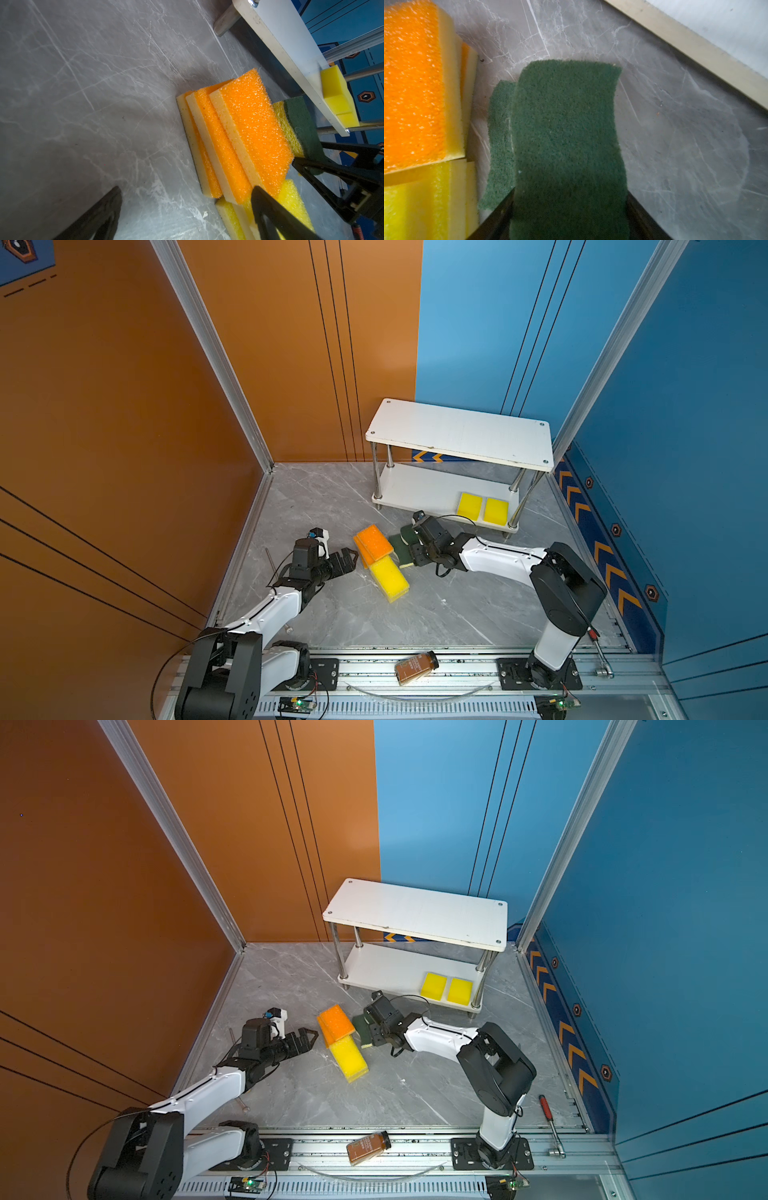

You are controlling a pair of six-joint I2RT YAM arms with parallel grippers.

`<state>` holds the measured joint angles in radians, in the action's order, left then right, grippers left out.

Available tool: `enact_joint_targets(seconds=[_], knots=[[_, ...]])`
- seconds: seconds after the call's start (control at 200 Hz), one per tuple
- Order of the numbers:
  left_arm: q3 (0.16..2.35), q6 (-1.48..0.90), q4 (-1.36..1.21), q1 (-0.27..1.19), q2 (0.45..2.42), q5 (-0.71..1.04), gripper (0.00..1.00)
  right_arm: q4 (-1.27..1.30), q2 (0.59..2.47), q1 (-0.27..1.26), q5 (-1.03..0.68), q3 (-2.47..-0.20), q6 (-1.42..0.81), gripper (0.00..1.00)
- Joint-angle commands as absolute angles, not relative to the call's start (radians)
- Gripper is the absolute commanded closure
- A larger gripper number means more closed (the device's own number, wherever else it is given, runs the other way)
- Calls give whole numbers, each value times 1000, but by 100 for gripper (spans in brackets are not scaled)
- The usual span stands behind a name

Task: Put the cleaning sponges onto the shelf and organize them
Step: 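Lower the right gripper and grasp the green-backed sponge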

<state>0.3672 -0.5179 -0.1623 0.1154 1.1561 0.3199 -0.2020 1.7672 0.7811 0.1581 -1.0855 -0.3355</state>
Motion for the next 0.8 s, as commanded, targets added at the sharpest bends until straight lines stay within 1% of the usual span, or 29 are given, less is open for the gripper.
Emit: enact_joint_targets(seconds=[0.0, 0.265, 0.551, 0.791], knots=[[367, -520, -166, 123, 1159, 342, 2, -221, 1791, 796, 146, -1116, -350, 31], [359, -517, -166, 123, 1155, 338, 2, -232, 1830, 823, 148, -1147, -358, 31], [357, -516, -166, 123, 1157, 334, 2, -247, 1862, 846, 150, -1180, -359, 28], [357, -516, -166, 123, 1159, 334, 2, -255, 1873, 854, 150, -1195, -358, 27]])
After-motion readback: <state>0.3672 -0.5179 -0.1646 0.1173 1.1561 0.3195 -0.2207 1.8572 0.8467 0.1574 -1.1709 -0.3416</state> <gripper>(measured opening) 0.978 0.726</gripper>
